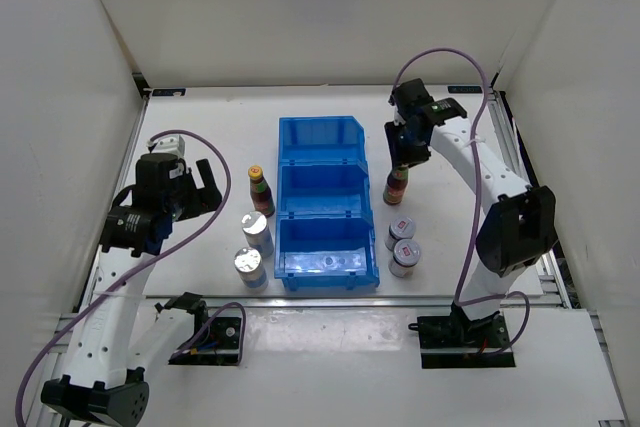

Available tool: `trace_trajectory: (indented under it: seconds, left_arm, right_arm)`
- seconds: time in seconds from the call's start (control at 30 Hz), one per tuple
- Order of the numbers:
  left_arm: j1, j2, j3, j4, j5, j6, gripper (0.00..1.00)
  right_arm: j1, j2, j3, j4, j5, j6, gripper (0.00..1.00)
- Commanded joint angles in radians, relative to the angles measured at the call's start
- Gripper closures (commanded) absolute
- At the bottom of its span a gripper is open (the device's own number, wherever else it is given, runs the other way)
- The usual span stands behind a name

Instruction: Organize the condiment bottles

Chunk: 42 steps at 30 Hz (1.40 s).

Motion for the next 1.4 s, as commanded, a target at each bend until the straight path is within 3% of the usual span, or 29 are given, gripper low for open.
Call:
trace_trajectory:
  seconds: [0.0,0.2,0.53,0.73,0.87,1.17,1.33,1.37]
  left_arm:
    - [-0.004,-0.006,0.014,-0.002,-0.014,-0.008,0.0]
    - [-0.004,0.004,0.005,-0.002,-0.014,-0.017,0.0]
    - [-0.004,0.038,0.014,-0.002,-0.014,-0.027,0.0]
    - [-0.004,0.015,0.005,-0.002,-0.014,-0.027,0.0]
    - [-0.004,0.003,0.005,-0.002,-0.014,-0.027,0.0]
    - [-0.004,-0.006,0.014,-0.002,-0.023,-0.017,0.0]
    - [-0.004,-0.006,0.014,-0.002,-0.023,-0.017,0.0]
    - [-0.004,-0.006,0.014,-0.002,-0.023,-0.008,0.0]
  right_arm:
    - [0.005,-0.047,0.097,-0.02,0.066,-0.002,0.88]
    - [0.036,-0.08,0.27,-0.074,0.079,-0.032,0.99]
    - [0.211,-0.02,0.42,-0.12,0.023,-0.112,0.99]
    - [0.245,0.035,0.43,-0.12,-0.009,-0.121,0.99]
    - [0.254,0.058,0.375,-0.062,-0.029,-0.097,0.99]
    - [0.254,0.006,0.074,0.144,-0.017,0.0,1.0]
    - [0.254,0.015,0.06,0.115,-0.031,0.001,0.83]
    - [0.254,0.026,0.06,0.104,-0.04,0.001,0.67]
